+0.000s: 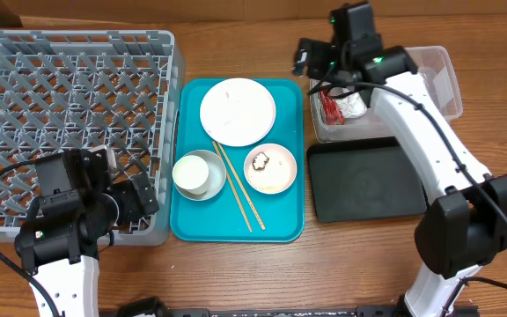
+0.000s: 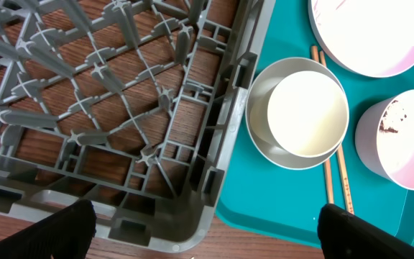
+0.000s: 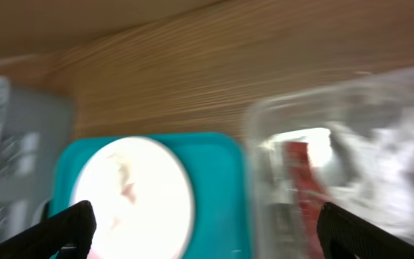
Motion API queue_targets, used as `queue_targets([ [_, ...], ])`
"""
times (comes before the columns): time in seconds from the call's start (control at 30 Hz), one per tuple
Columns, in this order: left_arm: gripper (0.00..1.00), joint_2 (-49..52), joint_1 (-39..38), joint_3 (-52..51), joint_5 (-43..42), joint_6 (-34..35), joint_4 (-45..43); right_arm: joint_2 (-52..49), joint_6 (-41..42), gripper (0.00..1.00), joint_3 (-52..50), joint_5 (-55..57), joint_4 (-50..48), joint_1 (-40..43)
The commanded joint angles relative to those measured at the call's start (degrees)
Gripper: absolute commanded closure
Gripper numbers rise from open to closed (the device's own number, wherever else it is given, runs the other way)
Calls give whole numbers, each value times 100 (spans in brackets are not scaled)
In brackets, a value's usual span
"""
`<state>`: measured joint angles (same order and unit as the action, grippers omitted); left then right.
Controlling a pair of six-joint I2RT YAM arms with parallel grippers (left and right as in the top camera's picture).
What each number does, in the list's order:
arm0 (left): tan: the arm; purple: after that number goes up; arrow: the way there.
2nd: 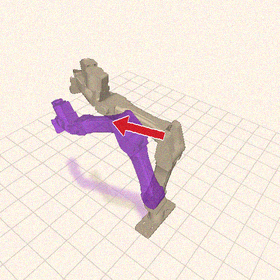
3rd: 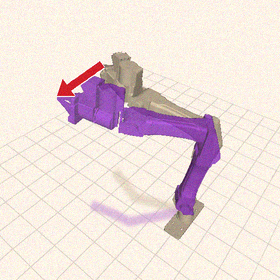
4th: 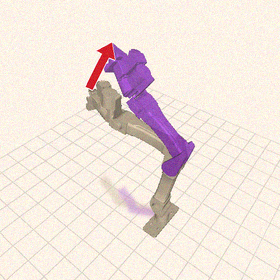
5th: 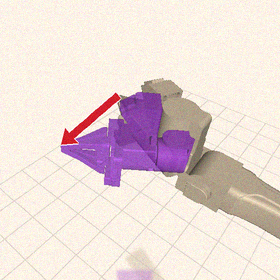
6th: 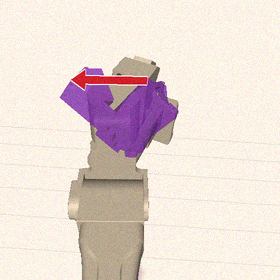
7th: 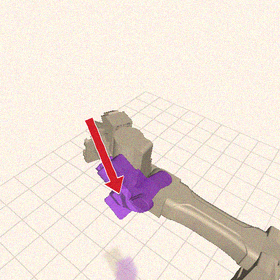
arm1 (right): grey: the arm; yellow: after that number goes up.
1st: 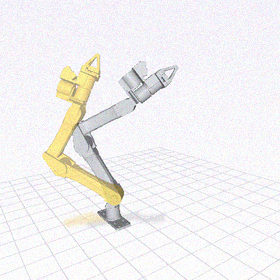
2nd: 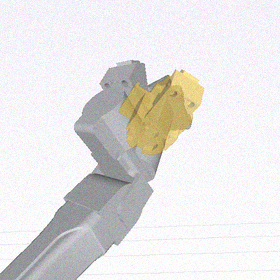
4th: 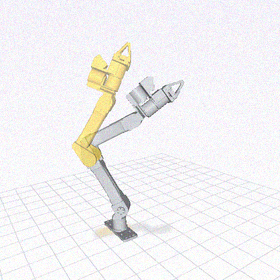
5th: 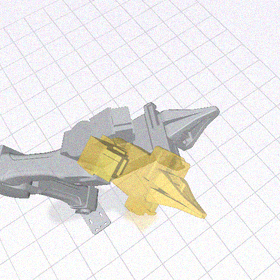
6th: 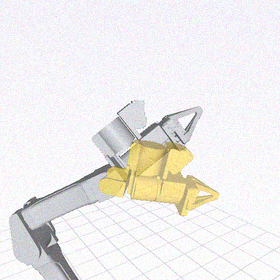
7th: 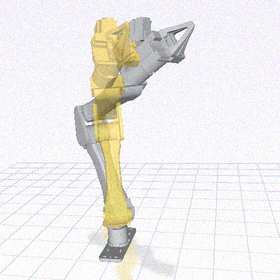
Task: Sort waste into correct bins and load items into the dishwasher
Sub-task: 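Return the right gripper to the plate and grasp remaining tissue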
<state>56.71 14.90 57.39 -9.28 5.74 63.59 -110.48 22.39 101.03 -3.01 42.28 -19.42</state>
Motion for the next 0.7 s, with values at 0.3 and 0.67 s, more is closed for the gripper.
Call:
queue_targets([
  [0.3,0,20,33,129,-87,-105,-17,-669,-380,0,50,299,-1311,-1298],
  [0.67,0,20,33,129,-87,-105,26,-1725,-376,3,50,704,-2057,-1792],
])
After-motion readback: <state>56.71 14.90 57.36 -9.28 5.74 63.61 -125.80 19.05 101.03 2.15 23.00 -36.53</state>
